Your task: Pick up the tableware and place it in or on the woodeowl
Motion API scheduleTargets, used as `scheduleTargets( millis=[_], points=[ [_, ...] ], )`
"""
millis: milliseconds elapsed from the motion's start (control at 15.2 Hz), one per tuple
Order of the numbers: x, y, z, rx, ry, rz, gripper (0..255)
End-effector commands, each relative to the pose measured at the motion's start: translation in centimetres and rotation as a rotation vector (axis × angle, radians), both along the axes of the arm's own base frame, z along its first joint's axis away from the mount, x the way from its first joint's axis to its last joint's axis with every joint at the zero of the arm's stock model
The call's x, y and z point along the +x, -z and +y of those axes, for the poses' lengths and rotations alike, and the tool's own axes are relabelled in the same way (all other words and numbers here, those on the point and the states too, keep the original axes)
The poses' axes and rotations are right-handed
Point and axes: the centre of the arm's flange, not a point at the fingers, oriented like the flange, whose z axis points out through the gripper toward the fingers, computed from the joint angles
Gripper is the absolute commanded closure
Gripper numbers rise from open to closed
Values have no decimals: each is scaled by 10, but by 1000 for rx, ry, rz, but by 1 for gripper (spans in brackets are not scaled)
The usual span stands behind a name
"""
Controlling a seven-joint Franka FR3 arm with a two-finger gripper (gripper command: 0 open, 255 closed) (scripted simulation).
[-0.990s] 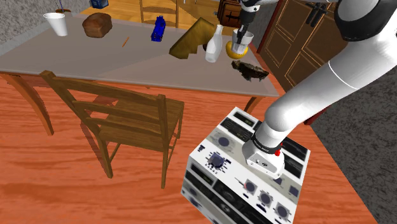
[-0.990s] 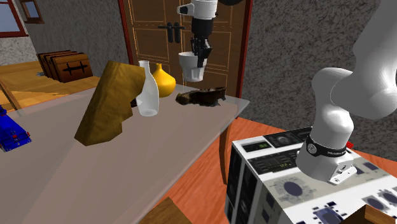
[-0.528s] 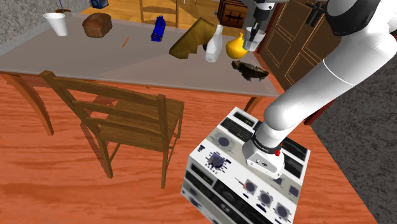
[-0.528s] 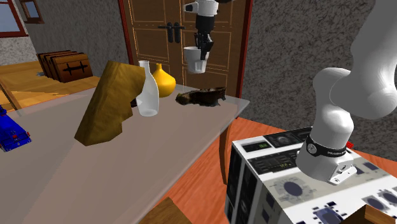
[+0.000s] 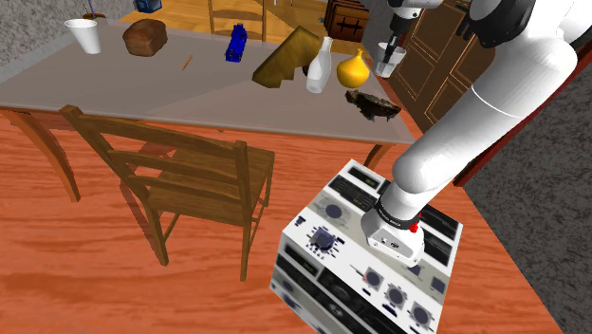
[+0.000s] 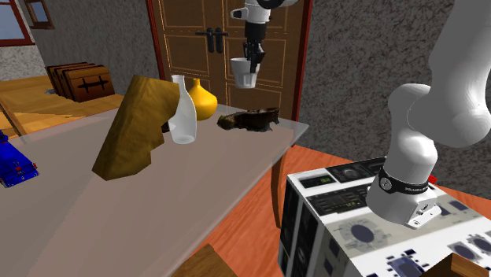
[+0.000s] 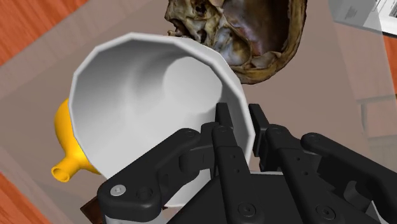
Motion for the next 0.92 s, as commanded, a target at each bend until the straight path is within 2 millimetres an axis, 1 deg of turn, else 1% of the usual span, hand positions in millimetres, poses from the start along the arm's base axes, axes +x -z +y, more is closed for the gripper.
scheduleTargets(
  millis=[0, 858],
  points=[
    [0, 11, 1, -1, -1, -1, 255],
    [0, 79, 1, -1, -1, -1, 255]
  ],
)
